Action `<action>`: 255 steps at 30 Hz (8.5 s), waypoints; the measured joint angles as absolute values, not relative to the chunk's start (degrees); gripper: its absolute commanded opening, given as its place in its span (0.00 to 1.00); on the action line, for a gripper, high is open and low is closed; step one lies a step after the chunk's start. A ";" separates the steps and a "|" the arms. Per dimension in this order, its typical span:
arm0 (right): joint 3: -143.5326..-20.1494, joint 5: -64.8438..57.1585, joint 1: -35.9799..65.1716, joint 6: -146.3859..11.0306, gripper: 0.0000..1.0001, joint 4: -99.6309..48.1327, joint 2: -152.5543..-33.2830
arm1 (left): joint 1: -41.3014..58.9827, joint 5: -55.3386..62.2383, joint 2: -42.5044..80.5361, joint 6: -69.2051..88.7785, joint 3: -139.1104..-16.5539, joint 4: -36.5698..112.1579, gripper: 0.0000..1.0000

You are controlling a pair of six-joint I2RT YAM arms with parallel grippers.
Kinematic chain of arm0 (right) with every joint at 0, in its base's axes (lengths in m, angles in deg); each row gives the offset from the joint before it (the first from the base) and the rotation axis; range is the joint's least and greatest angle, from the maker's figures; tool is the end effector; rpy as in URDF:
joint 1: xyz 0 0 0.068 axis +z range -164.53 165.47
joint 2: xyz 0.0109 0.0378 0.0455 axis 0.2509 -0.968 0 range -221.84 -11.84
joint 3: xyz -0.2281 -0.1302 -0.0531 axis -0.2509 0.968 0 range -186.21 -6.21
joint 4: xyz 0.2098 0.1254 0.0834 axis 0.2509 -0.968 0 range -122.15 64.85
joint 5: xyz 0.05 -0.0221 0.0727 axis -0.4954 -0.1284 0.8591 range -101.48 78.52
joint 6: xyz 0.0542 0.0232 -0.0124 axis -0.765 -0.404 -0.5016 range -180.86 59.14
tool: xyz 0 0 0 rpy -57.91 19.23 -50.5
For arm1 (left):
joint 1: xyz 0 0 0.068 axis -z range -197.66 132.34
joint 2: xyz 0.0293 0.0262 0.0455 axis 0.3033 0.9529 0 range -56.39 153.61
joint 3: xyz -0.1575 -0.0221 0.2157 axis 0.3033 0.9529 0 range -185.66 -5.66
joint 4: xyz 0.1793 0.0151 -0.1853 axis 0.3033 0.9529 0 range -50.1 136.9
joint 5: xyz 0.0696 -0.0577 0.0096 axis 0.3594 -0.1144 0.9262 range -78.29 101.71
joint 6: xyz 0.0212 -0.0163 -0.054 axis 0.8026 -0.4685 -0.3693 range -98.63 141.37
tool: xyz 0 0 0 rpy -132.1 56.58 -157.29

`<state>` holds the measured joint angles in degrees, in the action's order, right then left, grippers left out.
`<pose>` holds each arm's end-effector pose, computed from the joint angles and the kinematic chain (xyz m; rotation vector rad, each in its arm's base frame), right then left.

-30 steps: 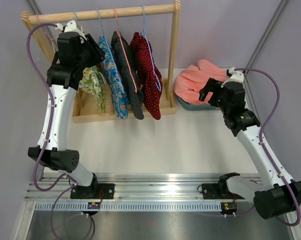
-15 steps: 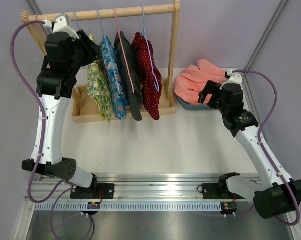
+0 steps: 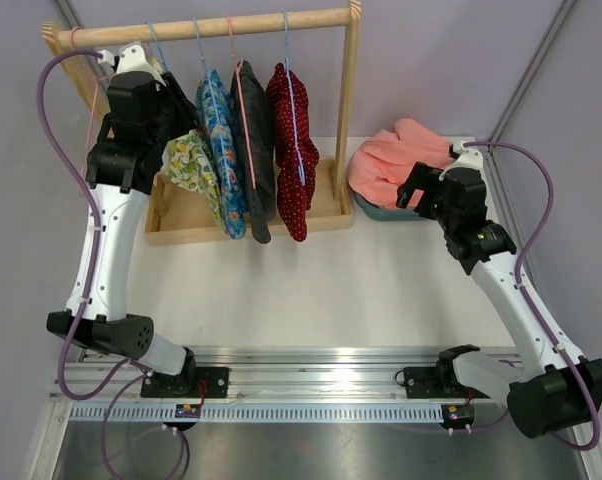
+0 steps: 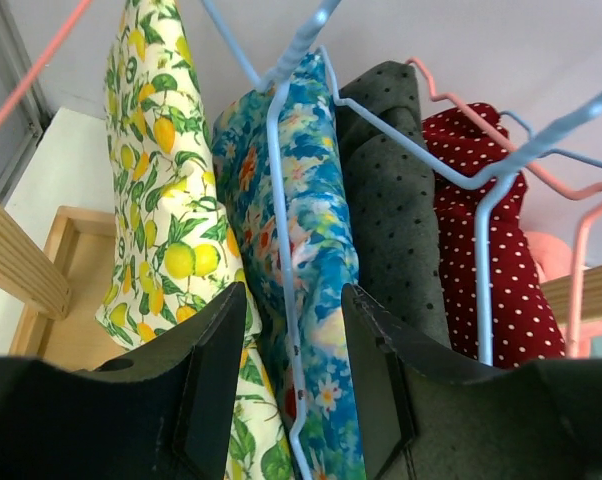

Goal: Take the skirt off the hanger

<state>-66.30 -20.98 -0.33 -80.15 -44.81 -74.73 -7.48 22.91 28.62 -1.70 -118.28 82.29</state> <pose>0.2494 0.0554 0.3471 0.1958 1.9539 0.2218 0.2944 -0.0442 0.5066 -0.3418 1.7977 -0.2305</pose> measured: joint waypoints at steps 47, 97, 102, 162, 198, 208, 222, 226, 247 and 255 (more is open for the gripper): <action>-108.95 -18.93 52.43 -71.54 0.95 -46.58 -103.45 | -7.24 16.97 27.77 -3.12 -139.02 96.54 0.00; -112.99 -35.01 61.24 -70.97 0.00 -39.48 -117.72 | -7.24 10.61 19.51 -5.73 -134.50 96.71 0.00; -109.71 -35.03 61.50 -71.34 0.00 -36.27 -117.20 | -7.24 10.83 19.20 -5.64 -133.49 96.47 0.00; -118.30 -44.94 2.55 -54.45 1.00 -40.03 -114.01 | -9.17 18.13 15.68 3.41 -116.27 88.54 0.00; -69.78 -23.76 2.20 -83.54 1.00 -43.81 -75.63 | -15.88 13.56 24.25 0.98 -126.83 86.53 0.40; -69.38 -23.76 2.18 -83.71 0.99 -46.56 -71.78 | -11.20 5.49 26.15 -3.71 -127.11 84.45 0.37; -68.75 -23.82 2.18 -82.86 0.99 -49.19 -69.09 | -3.92 6.32 34.79 -5.81 -127.13 82.97 0.20; -68.53 -23.82 2.18 -82.45 0.99 -49.58 -68.92 | -3.16 8.38 34.98 -5.99 -127.09 83.36 0.02; -91.50 -19.82 35.66 -75.78 1.00 -46.72 -81.66 | -2.30 13.01 35.05 -4.55 -139.94 89.79 0.00; -105.82 -28.15 49.96 -72.94 0.99 -45.82 -98.93 | -2.30 13.10 32.56 -4.37 -139.74 91.21 0.00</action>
